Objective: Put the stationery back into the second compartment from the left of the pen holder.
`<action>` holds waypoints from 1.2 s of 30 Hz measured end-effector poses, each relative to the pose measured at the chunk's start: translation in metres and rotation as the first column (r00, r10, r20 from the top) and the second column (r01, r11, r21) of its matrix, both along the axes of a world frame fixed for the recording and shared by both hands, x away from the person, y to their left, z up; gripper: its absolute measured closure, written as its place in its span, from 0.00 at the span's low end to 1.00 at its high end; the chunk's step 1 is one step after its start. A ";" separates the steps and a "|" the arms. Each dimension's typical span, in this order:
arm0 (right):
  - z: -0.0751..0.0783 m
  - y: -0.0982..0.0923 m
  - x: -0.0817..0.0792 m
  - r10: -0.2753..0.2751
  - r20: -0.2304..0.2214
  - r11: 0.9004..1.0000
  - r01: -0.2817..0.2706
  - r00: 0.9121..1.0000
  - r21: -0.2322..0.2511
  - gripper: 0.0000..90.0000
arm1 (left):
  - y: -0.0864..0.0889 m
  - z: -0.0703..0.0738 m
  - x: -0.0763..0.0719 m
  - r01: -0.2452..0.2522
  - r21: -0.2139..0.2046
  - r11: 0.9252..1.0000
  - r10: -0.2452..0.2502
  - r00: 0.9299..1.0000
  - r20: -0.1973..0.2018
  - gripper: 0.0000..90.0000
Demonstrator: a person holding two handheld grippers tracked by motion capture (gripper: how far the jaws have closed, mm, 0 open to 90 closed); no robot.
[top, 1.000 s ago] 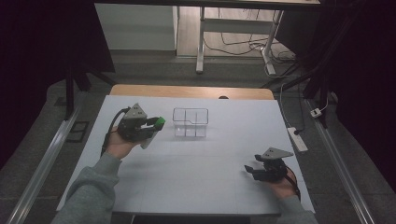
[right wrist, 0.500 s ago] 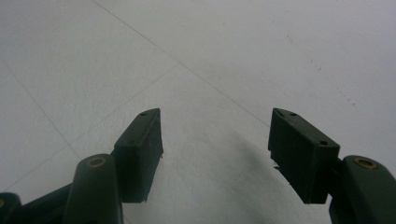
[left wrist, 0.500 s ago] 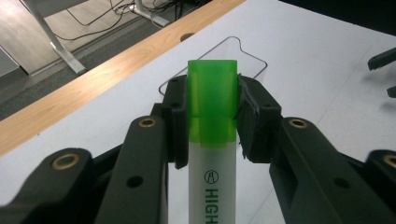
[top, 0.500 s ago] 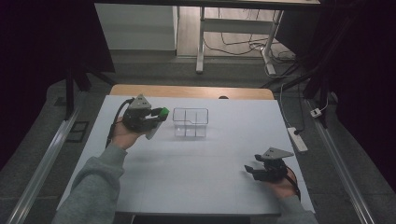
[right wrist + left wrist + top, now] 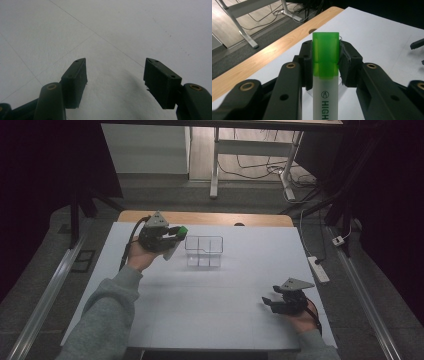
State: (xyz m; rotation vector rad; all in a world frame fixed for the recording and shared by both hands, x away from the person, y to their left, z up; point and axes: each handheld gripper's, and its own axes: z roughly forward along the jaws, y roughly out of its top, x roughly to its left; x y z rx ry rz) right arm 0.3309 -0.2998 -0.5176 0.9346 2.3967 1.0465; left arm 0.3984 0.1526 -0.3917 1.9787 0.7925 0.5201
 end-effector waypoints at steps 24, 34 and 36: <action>0.000 -0.001 0.000 -0.005 0.003 1.000 0.005 1.000 -0.002 0.40 | -0.027 0.001 0.038 0.012 -0.025 1.000 -0.011 0.999 0.034 0.74; 0.000 -0.002 0.000 -0.006 0.001 1.000 0.006 1.000 0.000 0.40 | -0.044 0.004 0.046 0.043 -0.039 0.998 -0.041 0.999 0.035 0.74; 0.000 -0.002 0.001 -0.007 0.001 1.000 0.007 1.000 0.001 0.40 | -0.047 0.006 0.047 0.050 -0.040 0.998 -0.048 0.998 0.038 0.74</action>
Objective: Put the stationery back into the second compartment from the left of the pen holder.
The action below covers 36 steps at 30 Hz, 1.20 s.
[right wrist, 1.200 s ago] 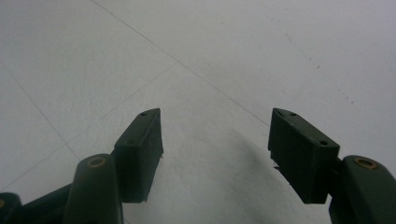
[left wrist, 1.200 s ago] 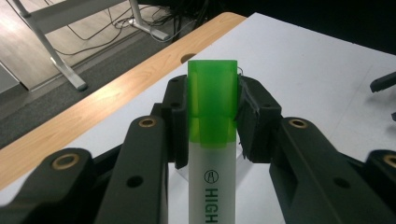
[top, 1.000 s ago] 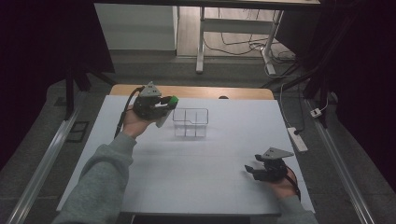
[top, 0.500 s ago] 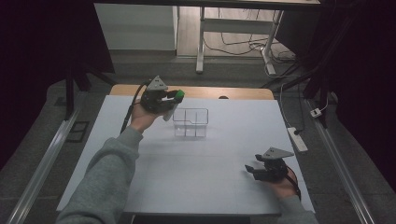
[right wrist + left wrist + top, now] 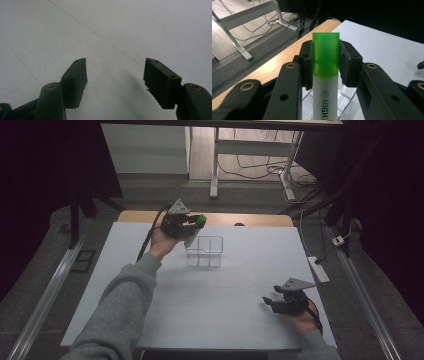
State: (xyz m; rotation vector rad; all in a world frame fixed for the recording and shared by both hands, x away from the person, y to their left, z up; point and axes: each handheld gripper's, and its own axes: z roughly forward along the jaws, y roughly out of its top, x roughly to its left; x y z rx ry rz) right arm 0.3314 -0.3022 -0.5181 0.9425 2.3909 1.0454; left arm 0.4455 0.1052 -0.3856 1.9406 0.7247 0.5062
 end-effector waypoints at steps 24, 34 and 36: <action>0.000 -0.003 0.000 -0.001 0.000 1.000 0.001 1.000 0.005 0.40 | -0.037 -0.008 0.026 0.029 -0.008 1.000 -0.029 1.000 -0.007 0.74; -0.001 -0.001 0.000 0.002 -0.008 1.000 -0.003 1.000 -0.004 0.40 | -0.041 -0.021 0.034 0.019 0.004 1.000 -0.018 0.999 -0.039 0.71; -0.001 -0.001 0.000 0.003 -0.008 1.000 -0.003 1.000 -0.004 0.40 | -0.040 -0.022 0.034 0.011 0.009 1.000 -0.010 0.999 -0.046 0.58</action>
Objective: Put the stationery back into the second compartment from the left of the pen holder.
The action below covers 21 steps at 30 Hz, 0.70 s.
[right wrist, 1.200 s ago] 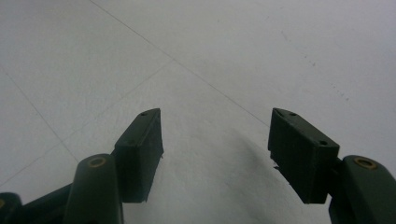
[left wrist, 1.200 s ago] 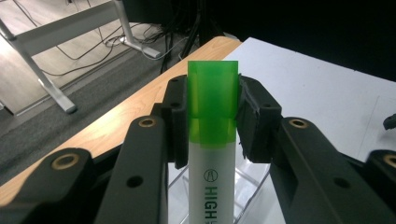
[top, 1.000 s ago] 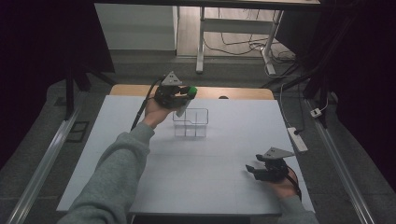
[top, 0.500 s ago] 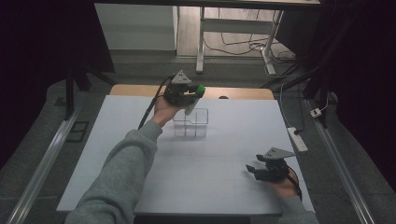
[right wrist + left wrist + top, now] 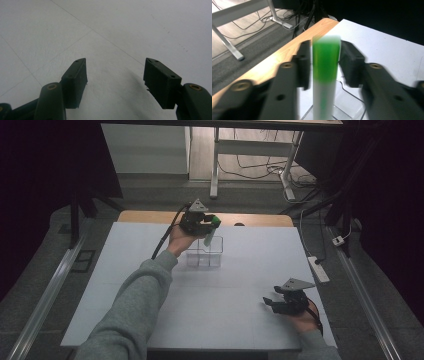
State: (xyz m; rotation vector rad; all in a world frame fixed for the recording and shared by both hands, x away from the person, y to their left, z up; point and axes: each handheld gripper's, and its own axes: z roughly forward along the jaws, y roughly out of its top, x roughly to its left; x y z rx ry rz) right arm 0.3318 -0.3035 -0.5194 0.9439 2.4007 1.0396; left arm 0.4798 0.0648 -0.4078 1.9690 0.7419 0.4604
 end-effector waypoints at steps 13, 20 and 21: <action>0.002 0.000 -0.001 -0.003 0.012 1.000 0.003 1.000 0.012 0.40 | 0.007 -0.001 -0.004 0.016 0.031 0.999 -0.016 1.000 -0.011 0.46; 0.001 -0.001 -0.001 -0.003 0.011 1.000 0.003 1.000 0.010 0.40 | 0.016 -0.007 -0.007 0.014 0.020 1.000 -0.013 1.000 -0.028 0.46; 0.001 0.000 -0.001 -0.003 0.012 1.000 0.003 1.000 0.006 0.40 | 0.017 -0.008 -0.008 0.014 0.021 1.000 -0.013 1.000 -0.026 0.46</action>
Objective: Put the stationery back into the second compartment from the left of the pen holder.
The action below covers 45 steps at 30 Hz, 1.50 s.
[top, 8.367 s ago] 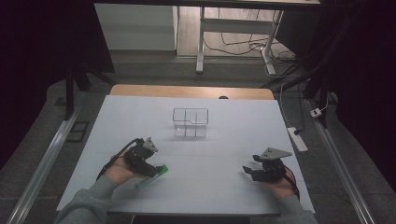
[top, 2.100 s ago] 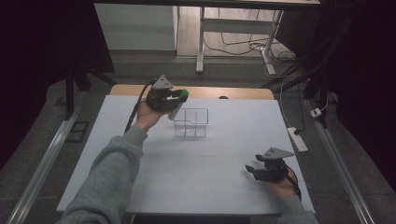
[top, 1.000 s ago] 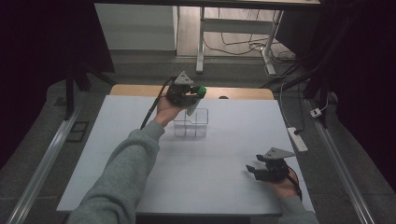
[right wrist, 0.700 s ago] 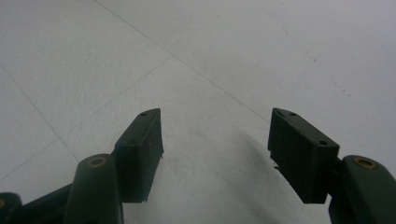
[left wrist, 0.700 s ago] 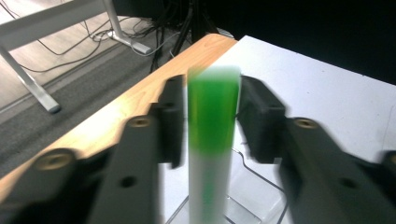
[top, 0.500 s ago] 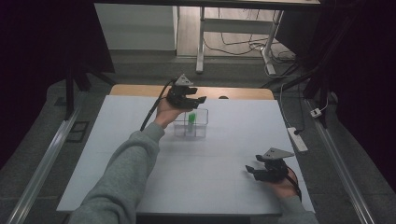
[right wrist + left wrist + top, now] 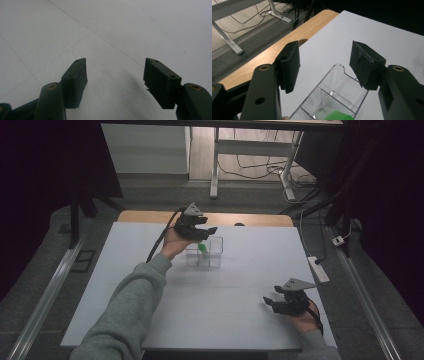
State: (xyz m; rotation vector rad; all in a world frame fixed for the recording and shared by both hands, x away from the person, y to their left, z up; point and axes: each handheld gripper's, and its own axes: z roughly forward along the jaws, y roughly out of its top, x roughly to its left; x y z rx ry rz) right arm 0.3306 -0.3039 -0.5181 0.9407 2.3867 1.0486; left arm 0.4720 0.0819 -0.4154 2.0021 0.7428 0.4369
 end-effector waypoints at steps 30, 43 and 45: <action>0.001 0.000 -0.001 0.001 0.002 1.000 -0.001 1.000 -0.001 0.40 | 0.058 -0.010 -0.067 0.005 0.056 0.998 -0.004 1.000 -0.006 0.47; 0.002 -0.002 -0.004 -0.002 0.010 1.000 0.002 1.000 0.004 0.40 | 0.096 -0.027 -0.111 -0.040 0.045 0.998 0.042 0.998 -0.039 0.46; 0.002 -0.002 -0.004 -0.001 0.010 1.000 0.001 1.000 0.007 0.40 | 0.101 -0.028 -0.117 -0.044 0.046 0.998 0.045 0.998 -0.041 0.46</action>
